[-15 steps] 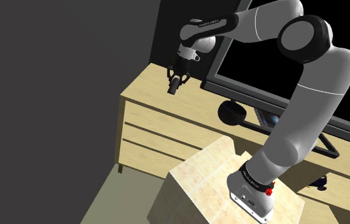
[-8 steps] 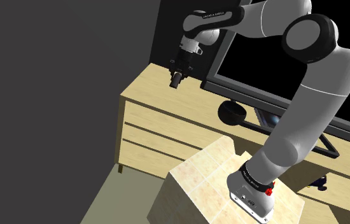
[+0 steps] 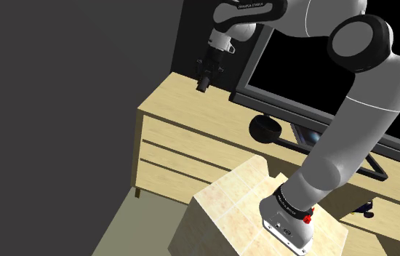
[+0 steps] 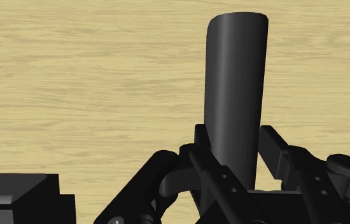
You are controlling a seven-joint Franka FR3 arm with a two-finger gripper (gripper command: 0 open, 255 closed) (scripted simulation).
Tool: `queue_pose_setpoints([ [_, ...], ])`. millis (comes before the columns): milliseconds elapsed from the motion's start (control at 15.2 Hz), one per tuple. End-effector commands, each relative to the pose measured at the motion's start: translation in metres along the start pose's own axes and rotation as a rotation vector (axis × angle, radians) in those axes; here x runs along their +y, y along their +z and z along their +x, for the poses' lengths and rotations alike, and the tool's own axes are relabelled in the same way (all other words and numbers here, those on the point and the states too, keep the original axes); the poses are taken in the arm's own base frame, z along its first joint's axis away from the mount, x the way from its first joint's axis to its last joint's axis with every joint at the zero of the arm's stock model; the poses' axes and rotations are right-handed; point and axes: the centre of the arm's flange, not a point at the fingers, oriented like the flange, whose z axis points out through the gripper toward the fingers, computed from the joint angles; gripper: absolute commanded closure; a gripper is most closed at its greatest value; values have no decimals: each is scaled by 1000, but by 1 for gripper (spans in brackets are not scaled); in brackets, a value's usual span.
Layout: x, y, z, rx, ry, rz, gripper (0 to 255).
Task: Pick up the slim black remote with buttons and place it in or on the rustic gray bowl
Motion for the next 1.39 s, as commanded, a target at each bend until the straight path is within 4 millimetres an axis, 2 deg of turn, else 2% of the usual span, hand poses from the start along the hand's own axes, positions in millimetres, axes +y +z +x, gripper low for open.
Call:
queue_pose_setpoints([
  [0, 0, -10, -2, 0, 0, 0, 255],
  [462, -1, -45, -10, 0, 0, 0, 255],
  [1320, 164, -34, -56, 0, 0, 0, 255],
])
